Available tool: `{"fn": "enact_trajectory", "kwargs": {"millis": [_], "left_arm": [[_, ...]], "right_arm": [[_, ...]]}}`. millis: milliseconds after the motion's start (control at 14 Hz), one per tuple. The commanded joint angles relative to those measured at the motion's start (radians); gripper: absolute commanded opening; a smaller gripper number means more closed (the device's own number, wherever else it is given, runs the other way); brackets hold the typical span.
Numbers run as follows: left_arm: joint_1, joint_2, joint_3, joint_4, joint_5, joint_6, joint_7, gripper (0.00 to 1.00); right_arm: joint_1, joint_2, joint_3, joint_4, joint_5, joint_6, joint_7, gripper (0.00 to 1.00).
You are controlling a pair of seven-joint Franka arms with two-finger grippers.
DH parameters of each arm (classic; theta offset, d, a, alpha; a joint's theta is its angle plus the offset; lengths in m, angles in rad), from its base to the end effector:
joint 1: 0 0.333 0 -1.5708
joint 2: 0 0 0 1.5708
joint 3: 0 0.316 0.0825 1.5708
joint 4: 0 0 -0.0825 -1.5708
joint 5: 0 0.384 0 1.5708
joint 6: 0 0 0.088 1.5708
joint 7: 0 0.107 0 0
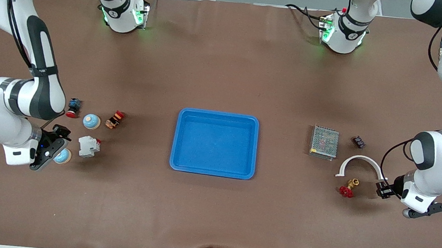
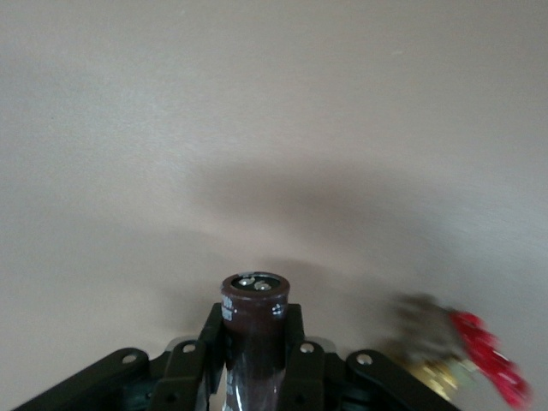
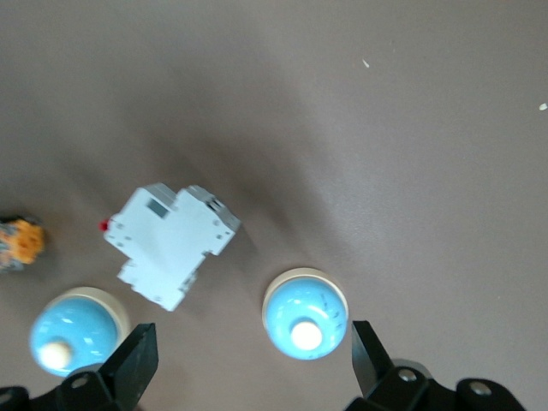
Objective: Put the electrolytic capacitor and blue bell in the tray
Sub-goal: 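Grasp the capacitor with the left gripper while the right gripper grasps the bell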
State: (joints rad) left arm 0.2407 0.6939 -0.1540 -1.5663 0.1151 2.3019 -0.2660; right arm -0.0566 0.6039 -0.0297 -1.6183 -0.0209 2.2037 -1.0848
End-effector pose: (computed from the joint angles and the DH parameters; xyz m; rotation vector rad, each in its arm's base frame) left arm 0.7028 0.0797 0.2438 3.0874 0.4912 0.0785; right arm 0.6864 -0.0575 0.2706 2.7287 1.5194 -0.0529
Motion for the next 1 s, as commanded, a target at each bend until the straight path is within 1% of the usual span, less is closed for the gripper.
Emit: {"fn": "enact_trajectory", "kwargs": {"millis": [0, 142, 427, 641, 784, 926], "left_arm": [[-0.064, -0.088, -0.007, -0.021, 0.025, -0.091, -0.123, 0.0], [-0.124, -0.111, -0.01, -0.021, 0.025, -0.131, -0.211, 0.0], [-0.277, -0.125, -0.012, -0.026, 0.025, -0.134, -0.456, 0.0], [-0.404, -0.108, -0.012, -0.017, 0.023, -0.13, -0.616, 0.0], [-0.477, -0.082, -0.01, -0.015, 0.021, -0.122, -0.688, 0.0], [-0.546, -0.035, -0.01, 0.037, 0.015, -0.114, -0.757, 0.0]], "right_arm": [[-0.025, 0.013, 0.014, 0.001, -0.002, 0.033, -0.081, 1.0], [-0.031, 0.031, 0.014, 0.005, -0.002, 0.068, -0.113, 1.0], [-0.045, 0.056, 0.014, 0.005, -0.002, 0.103, -0.148, 1.0], [-0.057, 0.065, 0.014, 0.005, -0.002, 0.116, -0.181, 1.0], [-0.063, 0.072, 0.014, 0.001, -0.001, 0.117, -0.204, 1.0], [-0.068, 0.077, 0.014, -0.002, -0.001, 0.125, -0.216, 1.0]]}}
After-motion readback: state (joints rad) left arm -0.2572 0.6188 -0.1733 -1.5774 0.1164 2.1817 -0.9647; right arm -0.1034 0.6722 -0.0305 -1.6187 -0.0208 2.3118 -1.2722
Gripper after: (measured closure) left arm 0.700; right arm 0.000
